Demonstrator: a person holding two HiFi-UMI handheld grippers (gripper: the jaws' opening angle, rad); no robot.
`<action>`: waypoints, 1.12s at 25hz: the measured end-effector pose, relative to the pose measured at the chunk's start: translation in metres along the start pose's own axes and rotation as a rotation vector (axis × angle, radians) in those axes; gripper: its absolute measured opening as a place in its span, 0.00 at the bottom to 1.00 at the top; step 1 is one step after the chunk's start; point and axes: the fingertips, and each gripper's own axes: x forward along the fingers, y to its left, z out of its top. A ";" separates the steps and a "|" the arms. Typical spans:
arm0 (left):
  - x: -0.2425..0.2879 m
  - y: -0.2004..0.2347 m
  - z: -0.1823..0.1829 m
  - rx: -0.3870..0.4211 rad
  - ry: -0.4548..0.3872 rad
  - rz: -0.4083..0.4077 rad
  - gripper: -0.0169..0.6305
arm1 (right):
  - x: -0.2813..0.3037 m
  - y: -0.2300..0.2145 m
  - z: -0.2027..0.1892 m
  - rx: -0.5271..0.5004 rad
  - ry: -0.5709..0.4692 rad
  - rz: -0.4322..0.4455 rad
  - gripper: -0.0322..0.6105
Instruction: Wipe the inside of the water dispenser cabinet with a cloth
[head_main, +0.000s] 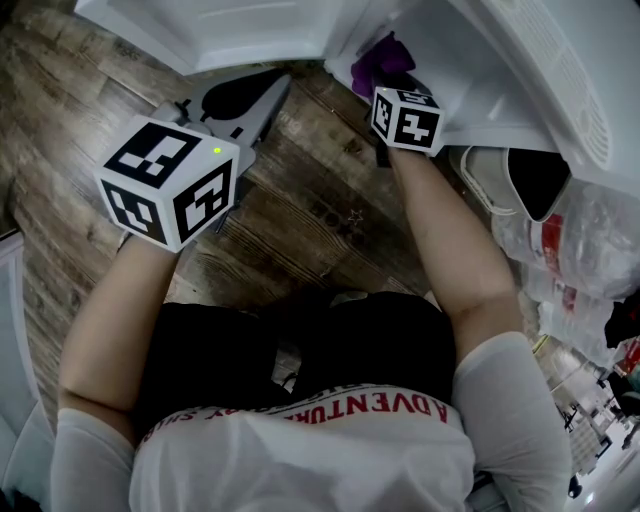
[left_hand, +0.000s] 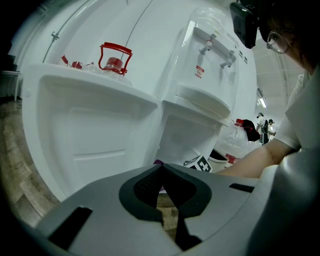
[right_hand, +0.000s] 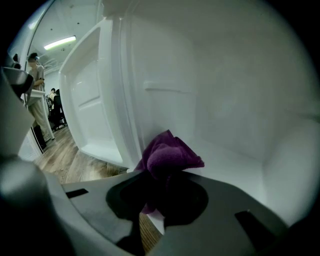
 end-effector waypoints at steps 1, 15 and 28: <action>0.000 0.000 0.000 0.000 -0.001 -0.001 0.07 | -0.002 -0.001 -0.003 -0.003 0.005 -0.003 0.16; 0.013 -0.015 -0.004 0.018 0.008 -0.046 0.07 | -0.049 -0.049 -0.043 0.056 0.060 -0.077 0.16; 0.017 -0.024 -0.006 0.040 0.022 -0.061 0.07 | -0.082 -0.076 -0.071 0.127 0.093 -0.130 0.16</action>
